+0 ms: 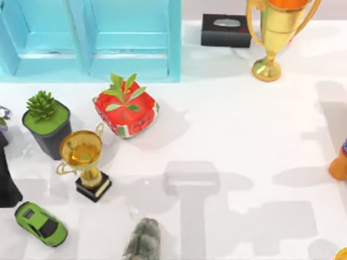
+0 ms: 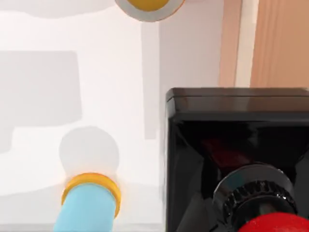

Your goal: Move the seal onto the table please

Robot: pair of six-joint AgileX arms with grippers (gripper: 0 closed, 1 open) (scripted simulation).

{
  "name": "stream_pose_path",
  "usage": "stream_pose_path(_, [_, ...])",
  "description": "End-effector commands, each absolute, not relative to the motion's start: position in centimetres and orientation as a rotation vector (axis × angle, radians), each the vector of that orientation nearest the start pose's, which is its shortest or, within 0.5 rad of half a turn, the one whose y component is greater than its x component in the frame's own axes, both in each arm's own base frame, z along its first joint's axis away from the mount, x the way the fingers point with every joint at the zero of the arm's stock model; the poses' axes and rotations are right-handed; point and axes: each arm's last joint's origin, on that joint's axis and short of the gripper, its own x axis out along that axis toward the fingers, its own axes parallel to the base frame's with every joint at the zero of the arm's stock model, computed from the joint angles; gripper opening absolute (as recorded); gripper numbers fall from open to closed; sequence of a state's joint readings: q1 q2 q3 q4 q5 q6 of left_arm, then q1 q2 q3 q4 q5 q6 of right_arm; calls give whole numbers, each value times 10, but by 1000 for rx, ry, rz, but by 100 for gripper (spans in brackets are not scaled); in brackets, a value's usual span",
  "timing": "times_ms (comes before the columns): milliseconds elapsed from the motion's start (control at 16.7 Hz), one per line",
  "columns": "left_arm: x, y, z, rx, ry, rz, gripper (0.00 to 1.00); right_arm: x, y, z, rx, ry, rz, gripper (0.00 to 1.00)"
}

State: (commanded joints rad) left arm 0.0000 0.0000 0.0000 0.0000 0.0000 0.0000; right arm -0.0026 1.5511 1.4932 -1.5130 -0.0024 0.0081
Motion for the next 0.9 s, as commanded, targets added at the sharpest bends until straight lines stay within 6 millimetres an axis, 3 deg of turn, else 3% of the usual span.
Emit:
stream_pose_path(300, [106, -1, 160, 0, 0, 0, 100, 270, 2, 310, 16, 1570, -8, 0])
stream_pose_path(480, [106, -1, 160, 0, 0, 0, 100, 282, 21, 323, 22, 1456, 13, 0])
stream_pose_path(660, [106, -1, 160, 0, 0, 0, 100, 312, 67, 322, 40, 1355, 72, 0])
stream_pose_path(900, [106, -1, 160, 0, 0, 0, 100, 342, 157, 268, 34, 1440, 137, 0])
